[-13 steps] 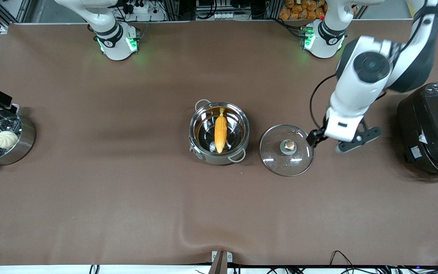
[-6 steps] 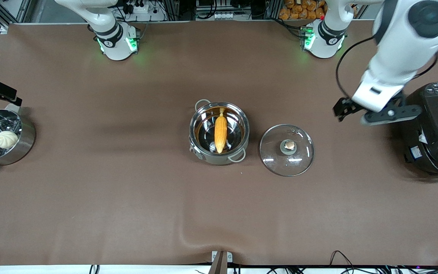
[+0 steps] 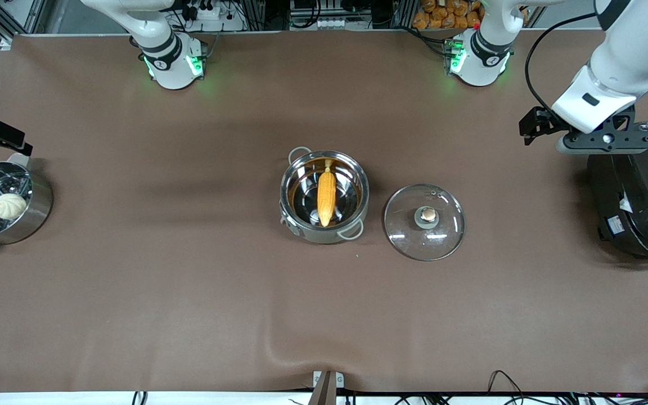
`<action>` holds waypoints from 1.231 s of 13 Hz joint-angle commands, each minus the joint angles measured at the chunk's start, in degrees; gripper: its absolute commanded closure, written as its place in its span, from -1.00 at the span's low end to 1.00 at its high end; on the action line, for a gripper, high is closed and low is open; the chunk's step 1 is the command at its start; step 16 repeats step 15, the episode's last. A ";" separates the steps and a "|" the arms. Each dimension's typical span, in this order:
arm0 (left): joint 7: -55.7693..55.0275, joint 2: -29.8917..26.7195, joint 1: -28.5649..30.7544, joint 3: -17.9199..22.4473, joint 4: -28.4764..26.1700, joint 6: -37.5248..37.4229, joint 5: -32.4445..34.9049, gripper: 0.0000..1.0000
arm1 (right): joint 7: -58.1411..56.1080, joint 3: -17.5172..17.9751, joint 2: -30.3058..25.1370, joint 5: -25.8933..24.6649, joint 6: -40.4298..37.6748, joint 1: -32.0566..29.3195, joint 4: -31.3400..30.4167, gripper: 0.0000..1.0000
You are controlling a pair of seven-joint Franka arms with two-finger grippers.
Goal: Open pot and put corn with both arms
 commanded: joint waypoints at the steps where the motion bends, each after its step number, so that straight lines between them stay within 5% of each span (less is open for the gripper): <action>1: -0.07 0.90 -0.59 4.15 4.24 -1.87 -3.92 -1.00 | 1.12 -0.04 -1.03 -0.92 0.95 0.57 -0.86 -1.00; 7: 6.18 0.37 -0.67 7.41 6.53 -5.21 -4.12 -1.00 | 1.65 0.04 -0.77 -1.71 3.24 1.37 -1.21 -1.00; 16: 6.27 1.33 -0.66 6.97 5.31 -5.39 -2.20 -1.00 | 4.10 0.13 -0.77 -1.53 2.98 3.20 -1.12 -1.00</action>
